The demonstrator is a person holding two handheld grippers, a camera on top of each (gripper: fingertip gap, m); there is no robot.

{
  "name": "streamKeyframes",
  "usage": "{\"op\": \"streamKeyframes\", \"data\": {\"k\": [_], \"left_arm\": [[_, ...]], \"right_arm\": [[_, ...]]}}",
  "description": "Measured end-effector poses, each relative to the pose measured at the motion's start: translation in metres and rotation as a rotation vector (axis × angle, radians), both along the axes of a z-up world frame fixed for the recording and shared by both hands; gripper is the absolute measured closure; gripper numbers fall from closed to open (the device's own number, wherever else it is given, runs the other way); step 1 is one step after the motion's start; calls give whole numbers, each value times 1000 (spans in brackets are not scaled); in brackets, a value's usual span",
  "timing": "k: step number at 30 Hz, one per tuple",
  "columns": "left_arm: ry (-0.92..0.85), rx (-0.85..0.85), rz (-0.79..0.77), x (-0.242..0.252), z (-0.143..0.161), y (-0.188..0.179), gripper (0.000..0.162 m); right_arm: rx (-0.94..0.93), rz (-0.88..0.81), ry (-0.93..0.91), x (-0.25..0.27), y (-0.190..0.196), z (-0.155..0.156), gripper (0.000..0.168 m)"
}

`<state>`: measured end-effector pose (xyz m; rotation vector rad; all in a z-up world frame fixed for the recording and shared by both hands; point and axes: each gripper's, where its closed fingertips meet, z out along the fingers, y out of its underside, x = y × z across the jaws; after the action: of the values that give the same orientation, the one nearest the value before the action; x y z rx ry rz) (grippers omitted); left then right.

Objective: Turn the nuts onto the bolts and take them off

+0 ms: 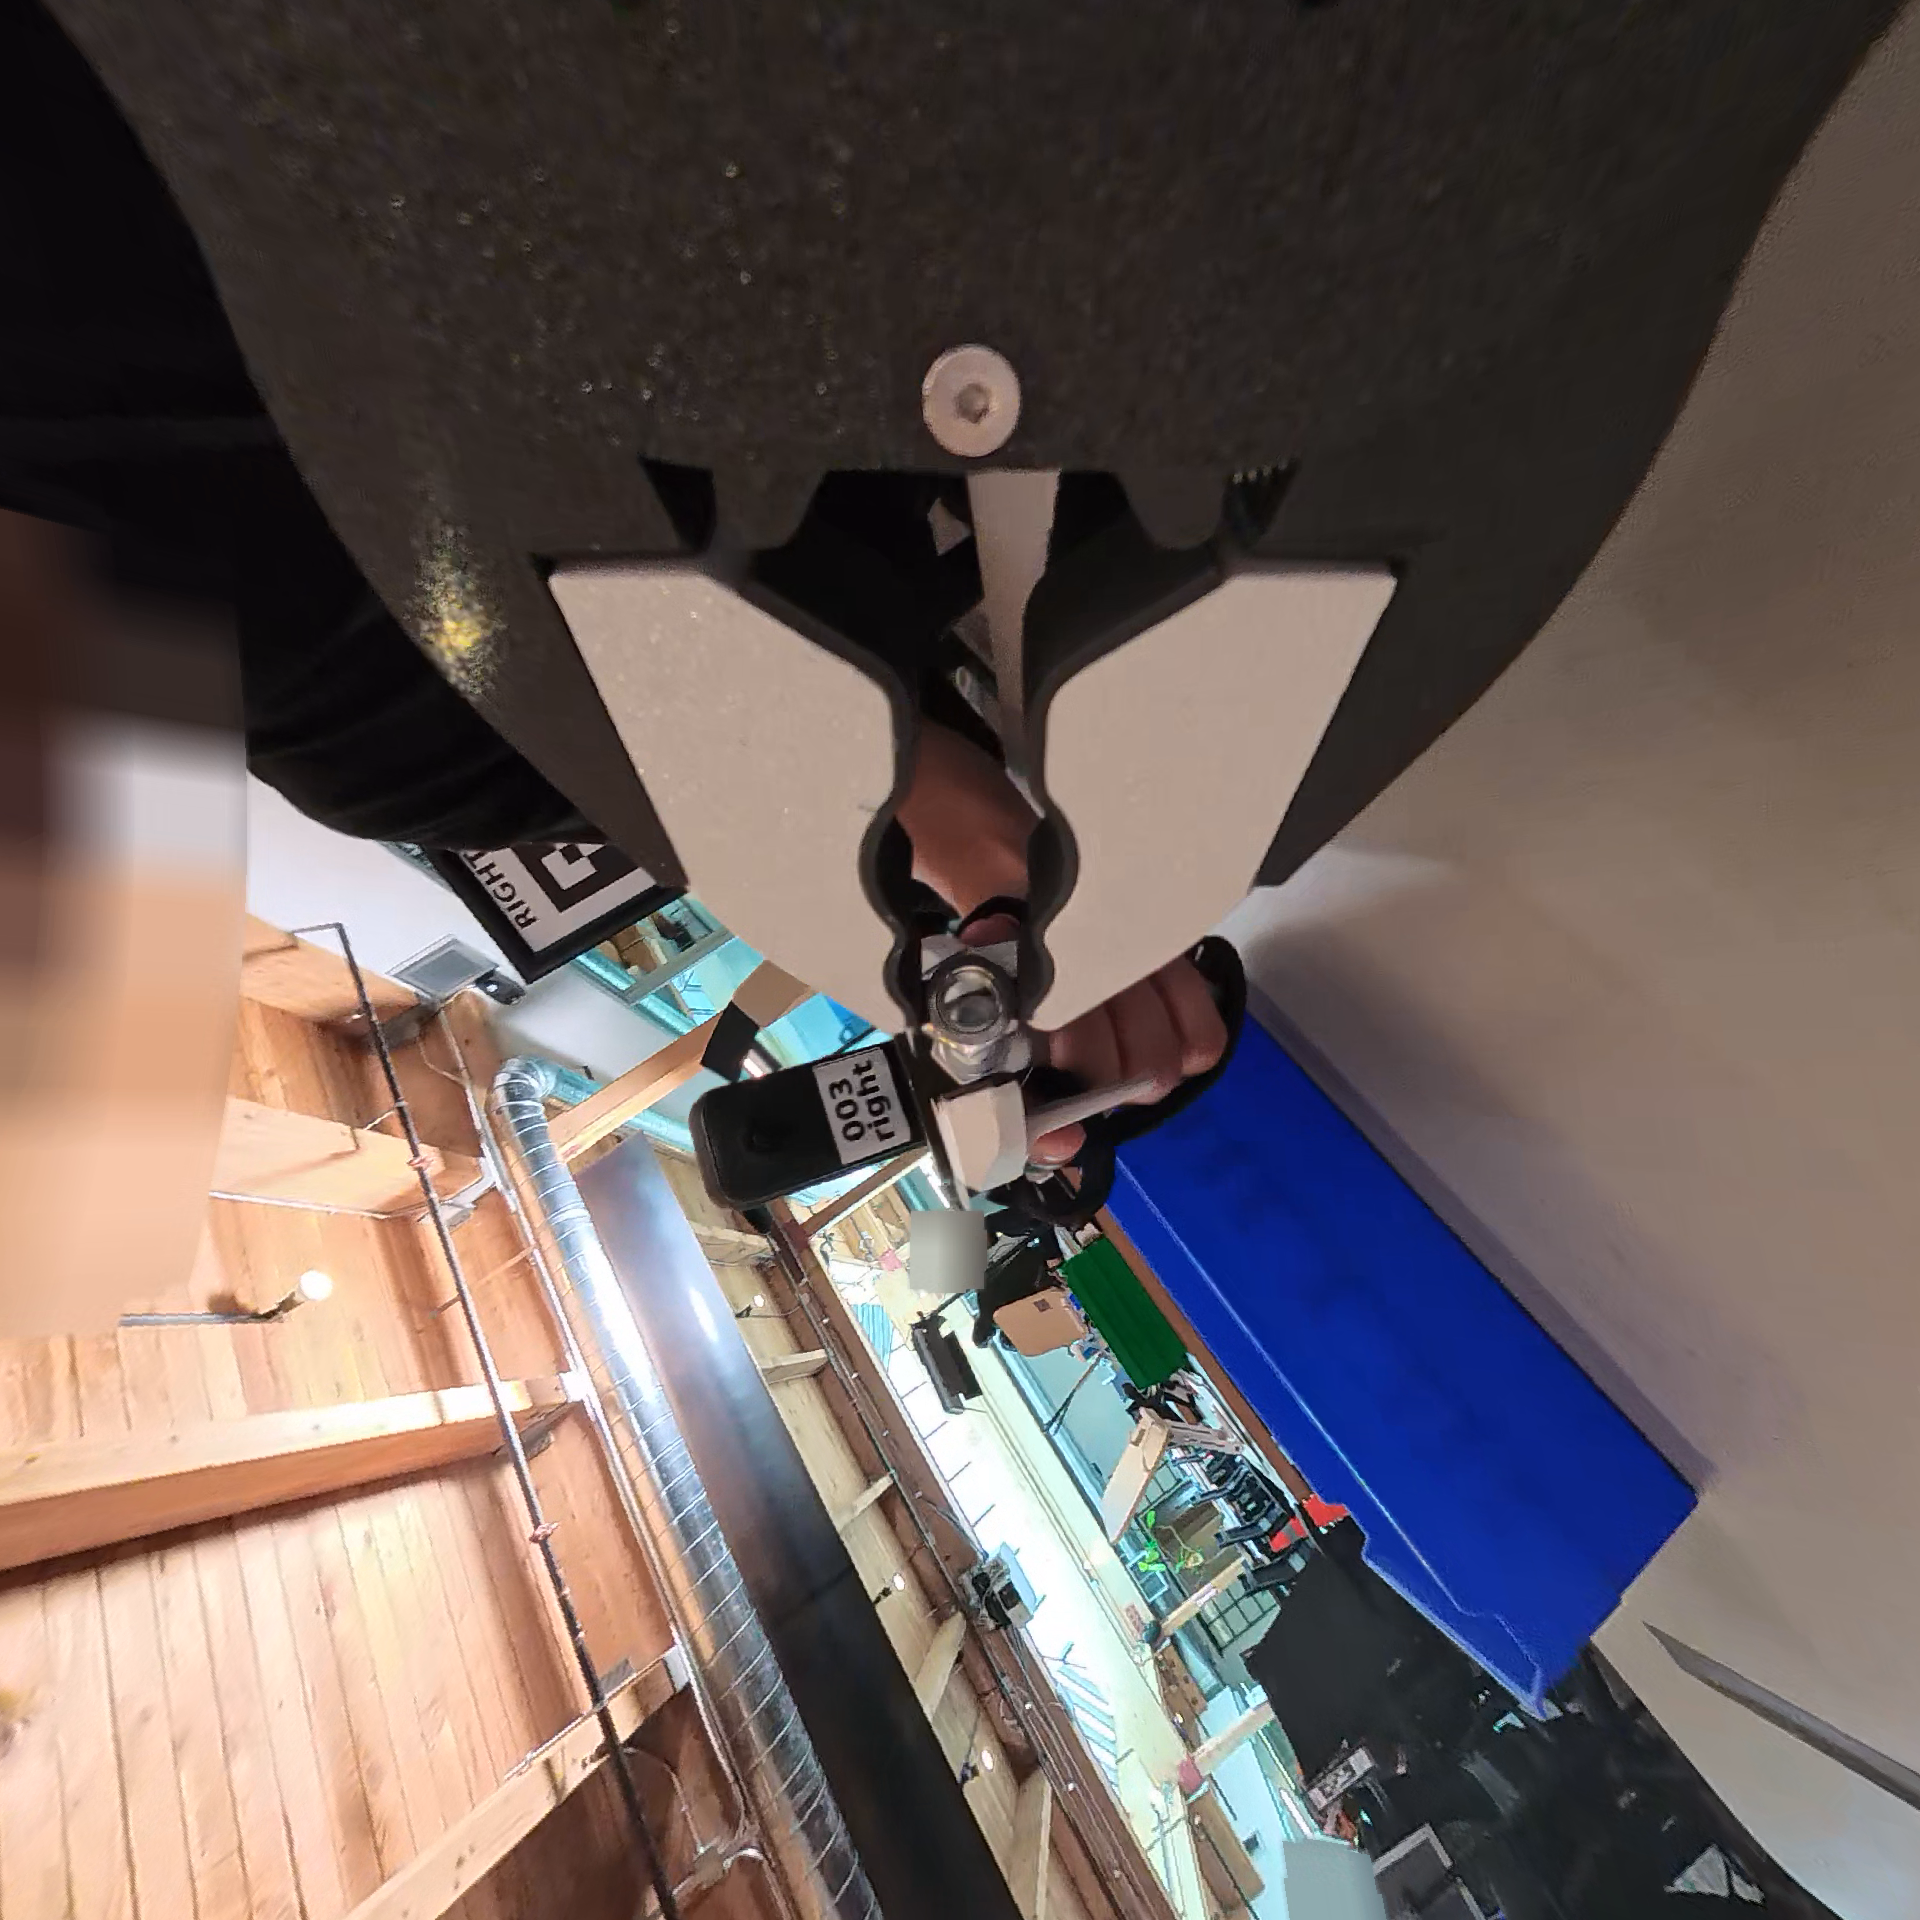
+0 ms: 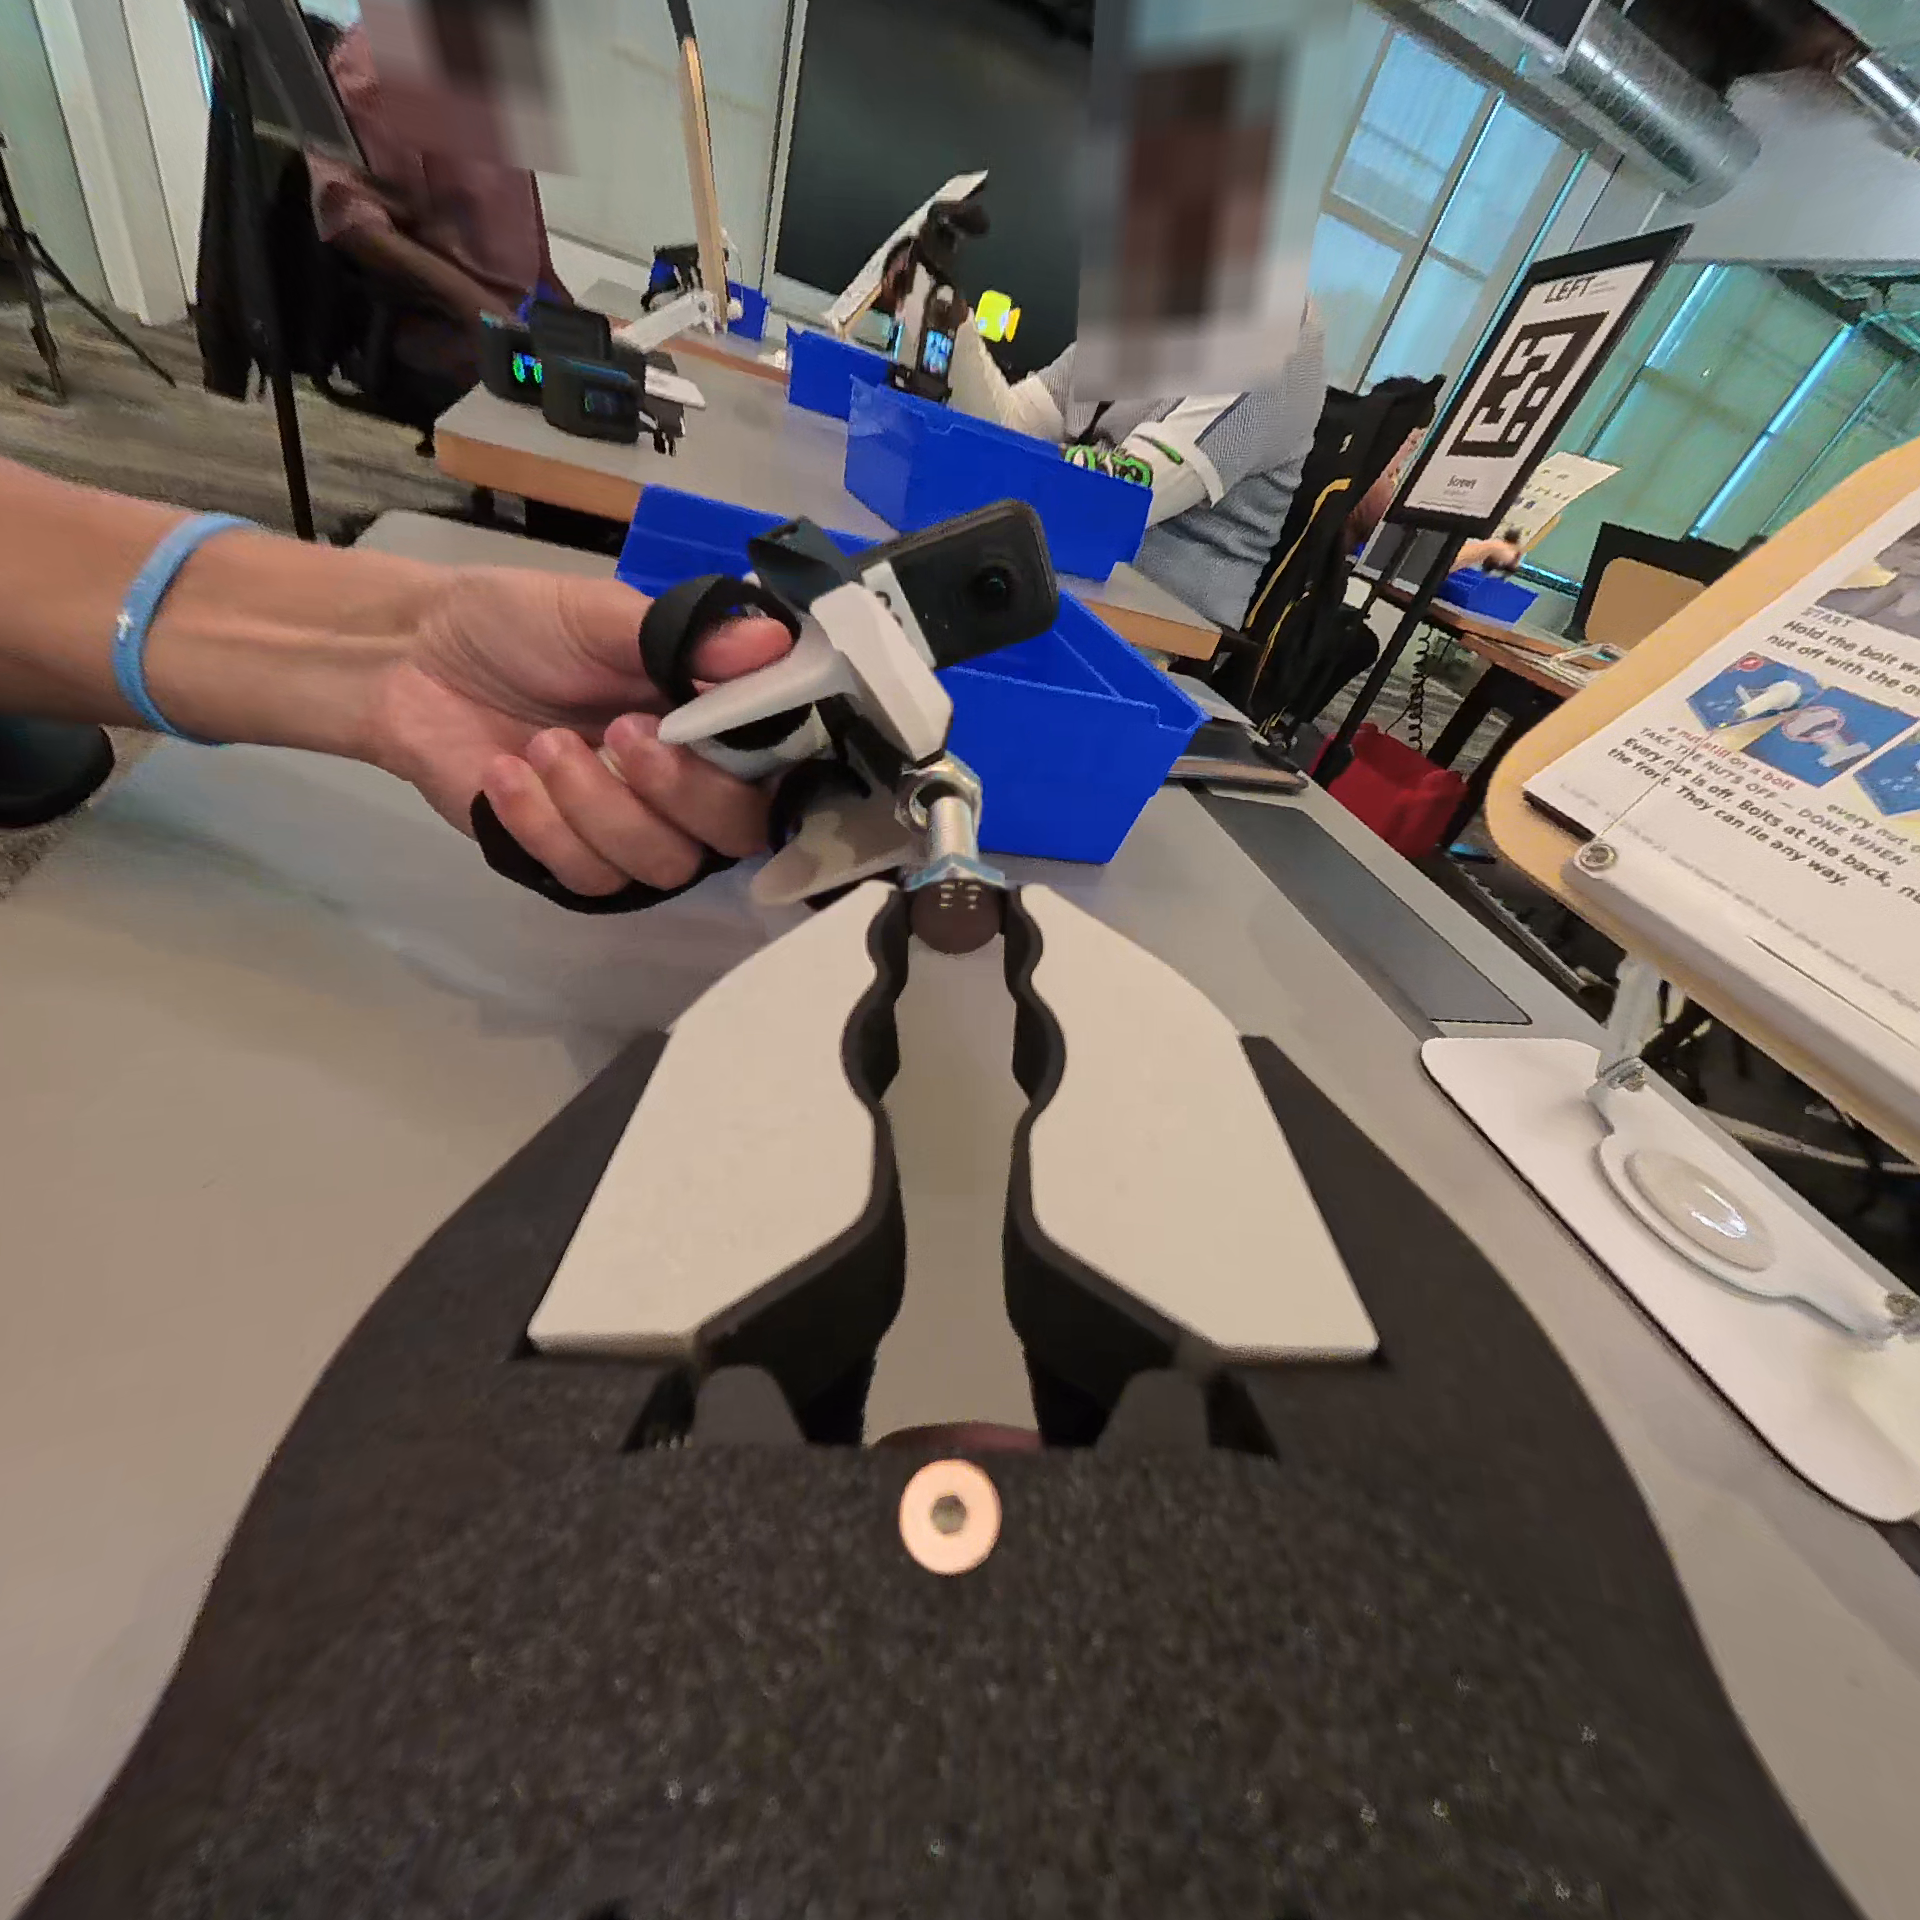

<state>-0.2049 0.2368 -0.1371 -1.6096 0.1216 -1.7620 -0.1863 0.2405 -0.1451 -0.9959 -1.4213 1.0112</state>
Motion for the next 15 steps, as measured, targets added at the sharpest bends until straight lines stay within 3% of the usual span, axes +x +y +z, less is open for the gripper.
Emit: {"op": "streamKeyframes", "data": {"k": [8,15], "left_arm": [[-43,-38,4,-4,-4,4,146],[97,180,63,3,7,0,146]], "right_arm": [[-10,12,-32,-8,2,-4,151],[-495,128,-4,-2,-1,4,151]]}}
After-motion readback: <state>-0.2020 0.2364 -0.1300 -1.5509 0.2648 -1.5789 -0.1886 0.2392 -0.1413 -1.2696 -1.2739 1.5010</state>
